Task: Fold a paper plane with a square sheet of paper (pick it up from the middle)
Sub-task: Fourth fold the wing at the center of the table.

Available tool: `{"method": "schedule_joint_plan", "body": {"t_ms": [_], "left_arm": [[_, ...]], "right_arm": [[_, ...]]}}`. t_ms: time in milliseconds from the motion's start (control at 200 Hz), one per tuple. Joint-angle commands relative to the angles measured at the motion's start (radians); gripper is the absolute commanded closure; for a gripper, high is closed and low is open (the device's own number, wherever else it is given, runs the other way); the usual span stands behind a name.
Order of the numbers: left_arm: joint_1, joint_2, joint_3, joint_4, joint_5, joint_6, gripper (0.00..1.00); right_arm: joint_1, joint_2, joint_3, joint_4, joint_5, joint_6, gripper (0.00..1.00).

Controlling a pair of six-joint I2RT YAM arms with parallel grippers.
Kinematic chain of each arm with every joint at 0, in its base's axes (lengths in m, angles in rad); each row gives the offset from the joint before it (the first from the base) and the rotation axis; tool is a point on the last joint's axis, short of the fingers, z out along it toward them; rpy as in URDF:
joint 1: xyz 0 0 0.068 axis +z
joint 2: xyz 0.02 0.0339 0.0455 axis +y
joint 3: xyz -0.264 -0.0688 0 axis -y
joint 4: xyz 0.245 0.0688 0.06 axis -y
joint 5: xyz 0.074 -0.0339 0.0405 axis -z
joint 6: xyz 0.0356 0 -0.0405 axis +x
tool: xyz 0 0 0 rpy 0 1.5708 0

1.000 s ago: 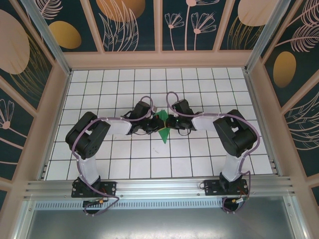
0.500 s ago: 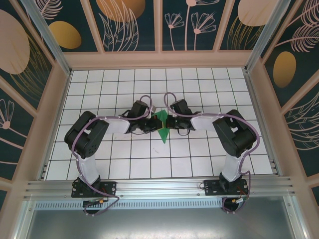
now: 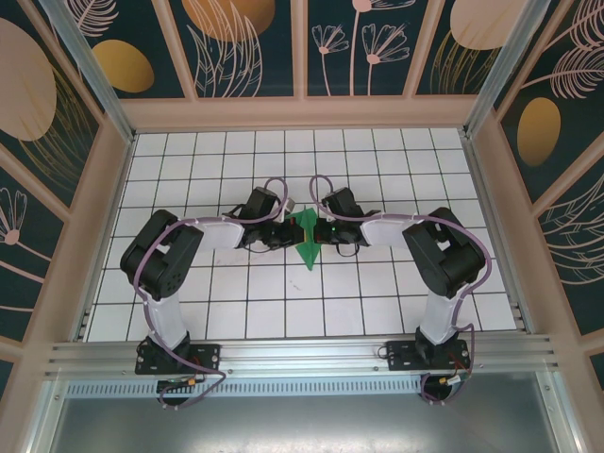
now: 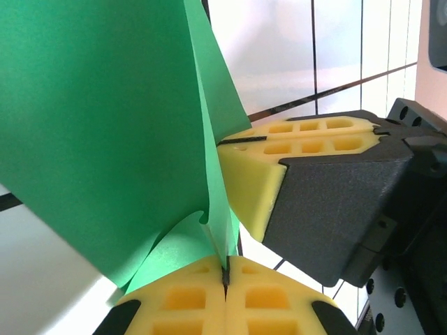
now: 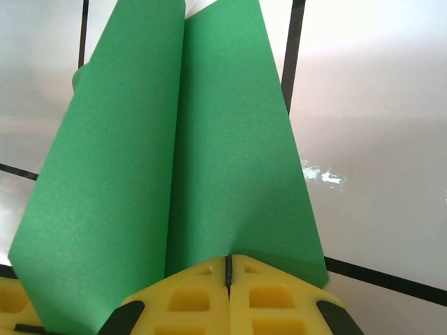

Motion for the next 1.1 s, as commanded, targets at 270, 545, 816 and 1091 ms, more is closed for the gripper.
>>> {"method": "schedule_joint_plan", "body": {"t_ms": [270, 545, 816, 1091], "left_arm": [[0.008, 0.019, -0.013, 0.112, 0.061, -0.066, 1.0], [0.008, 0.024, -0.026, 0.123, 0.061, -0.08, 1.0], [0.009, 0.028, -0.018, 0.117, 0.064, -0.074, 1.0], [0.008, 0.035, -0.017, 0.11, 0.07, -0.066, 1.0]], "right_arm": [[0.002, -0.058, -0.05, -0.01, -0.045, -0.024, 0.93], [0.004, -0.26, -0.207, 0.095, -0.075, 0.006, 0.73], [0.09, -0.263, -0.245, 0.133, -0.034, 0.018, 0.63], [0.112, -0.175, -0.189, 0.092, -0.008, -0.017, 0.65]]}}
